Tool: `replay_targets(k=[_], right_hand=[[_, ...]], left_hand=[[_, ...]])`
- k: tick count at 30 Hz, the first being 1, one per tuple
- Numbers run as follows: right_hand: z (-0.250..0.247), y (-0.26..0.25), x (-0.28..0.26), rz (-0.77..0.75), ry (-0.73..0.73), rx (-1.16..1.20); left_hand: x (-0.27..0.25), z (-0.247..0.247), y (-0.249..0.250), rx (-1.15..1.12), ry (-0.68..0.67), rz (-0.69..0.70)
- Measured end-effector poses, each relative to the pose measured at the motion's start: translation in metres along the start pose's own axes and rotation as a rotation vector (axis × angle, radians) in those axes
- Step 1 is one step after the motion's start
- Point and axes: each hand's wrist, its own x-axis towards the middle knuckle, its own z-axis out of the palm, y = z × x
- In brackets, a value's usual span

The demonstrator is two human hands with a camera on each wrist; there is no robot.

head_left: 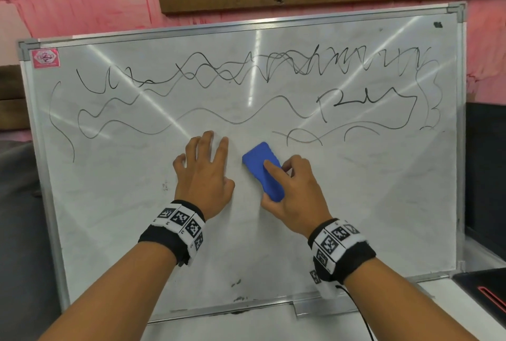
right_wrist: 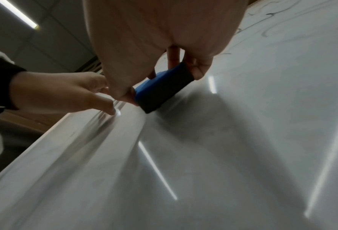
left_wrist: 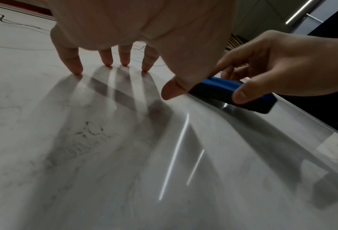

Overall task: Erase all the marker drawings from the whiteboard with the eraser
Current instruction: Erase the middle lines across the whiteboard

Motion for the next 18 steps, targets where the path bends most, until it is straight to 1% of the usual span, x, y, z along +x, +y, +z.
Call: replay_targets(k=[3, 5, 7, 10, 13, 15, 18], right_hand=[[-0.009, 0.015, -0.008, 0.071, 0.045, -0.012], [-0.019, 0.021, 0.007, 0.143, 0.11, -0.019], [-0.025, 0.024, 0.019, 0.173, 0.133, -0.019], [-0.025, 0.028, 0.004, 0.14, 0.068, -0.034], [-0.024, 0.038, -0.018, 0.131, 0.045, -0.025], [-0.027, 0.039, -0.009, 0.128, 0.065, -0.036], [-0.029, 0.033, 0.019, 0.132, 0.12, -0.026]], left_hand=[[0.002, 0.001, 0.002, 0.008, 0.009, 0.001], [0.004, 0.001, 0.006, 0.006, 0.016, 0.011], [0.006, 0.001, 0.013, 0.002, 0.026, 0.042], [0.009, 0.002, 0.025, 0.007, 0.044, 0.103], [0.01, 0.004, 0.036, 0.005, 0.037, 0.142], [0.01, 0.004, 0.04, 0.006, 0.035, 0.146], [0.01, 0.005, 0.044, 0.005, 0.035, 0.138]])
